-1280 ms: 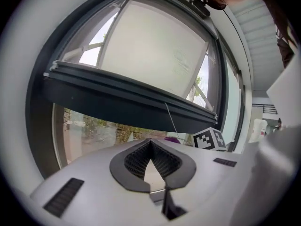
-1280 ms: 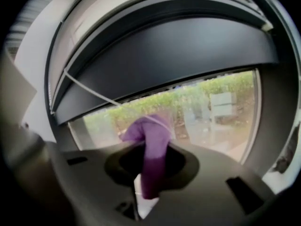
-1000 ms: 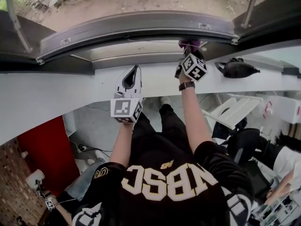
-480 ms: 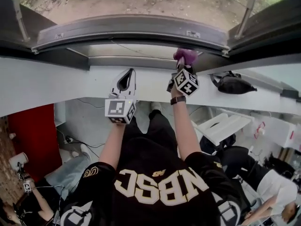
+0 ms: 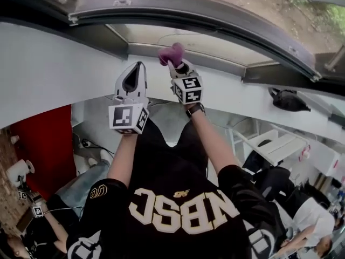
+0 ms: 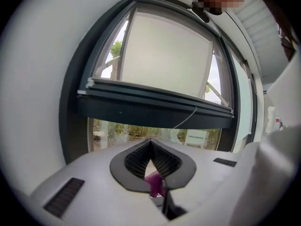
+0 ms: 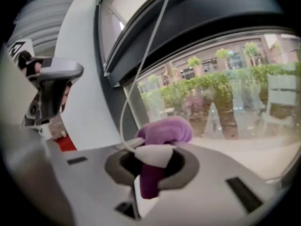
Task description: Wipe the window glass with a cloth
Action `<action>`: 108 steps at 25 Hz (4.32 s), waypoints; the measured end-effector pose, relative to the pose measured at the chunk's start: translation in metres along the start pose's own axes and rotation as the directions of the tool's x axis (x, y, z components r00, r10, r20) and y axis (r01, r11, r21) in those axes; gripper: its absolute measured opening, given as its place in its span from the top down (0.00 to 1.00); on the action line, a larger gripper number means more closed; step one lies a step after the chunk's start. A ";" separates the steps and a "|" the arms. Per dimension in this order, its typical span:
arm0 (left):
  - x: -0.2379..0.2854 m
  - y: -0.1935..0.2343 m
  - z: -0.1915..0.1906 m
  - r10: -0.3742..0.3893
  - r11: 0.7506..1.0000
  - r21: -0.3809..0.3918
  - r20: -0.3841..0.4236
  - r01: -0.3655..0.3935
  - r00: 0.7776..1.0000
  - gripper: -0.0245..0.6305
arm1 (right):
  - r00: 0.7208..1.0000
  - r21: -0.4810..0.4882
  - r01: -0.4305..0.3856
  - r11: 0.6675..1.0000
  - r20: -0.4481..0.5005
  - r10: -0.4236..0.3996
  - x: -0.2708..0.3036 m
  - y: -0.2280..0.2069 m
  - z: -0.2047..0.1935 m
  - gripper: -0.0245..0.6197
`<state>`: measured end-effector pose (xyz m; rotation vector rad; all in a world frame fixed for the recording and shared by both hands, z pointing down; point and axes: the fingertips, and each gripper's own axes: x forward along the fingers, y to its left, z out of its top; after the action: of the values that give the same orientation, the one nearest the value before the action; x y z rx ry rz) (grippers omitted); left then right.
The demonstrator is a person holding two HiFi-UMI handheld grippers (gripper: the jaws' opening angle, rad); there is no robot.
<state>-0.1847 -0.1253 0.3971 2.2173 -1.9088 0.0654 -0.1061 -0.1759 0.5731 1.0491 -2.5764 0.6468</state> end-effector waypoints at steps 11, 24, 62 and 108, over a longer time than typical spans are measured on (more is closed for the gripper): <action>-0.074 0.171 -0.003 0.107 0.994 -0.036 -0.018 -0.108 0.994 0.93 | 0.985 -0.186 -0.167 0.968 0.011 0.172 0.195 0.158 0.058 0.86; -0.039 0.077 -0.044 -0.014 0.999 -0.049 -0.091 0.009 0.996 0.93 | 0.998 -0.130 -0.050 0.990 0.038 0.055 0.151 0.064 0.072 0.86; 0.019 -0.032 -0.099 -0.143 0.987 -0.080 -0.086 0.136 0.986 0.93 | 0.873 0.290 0.485 0.825 -0.107 -0.476 -0.029 -0.205 -0.083 0.86; 0.081 -0.246 -0.218 -0.456 0.889 -0.056 -0.217 0.455 0.863 0.93 | 0.720 0.489 0.605 0.628 0.000 -0.694 -0.175 -0.408 -0.101 0.86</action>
<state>0.0927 -0.1286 0.5908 2.4754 -1.2303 0.2256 0.3158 -0.2818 0.7079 2.1584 -1.9330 0.9944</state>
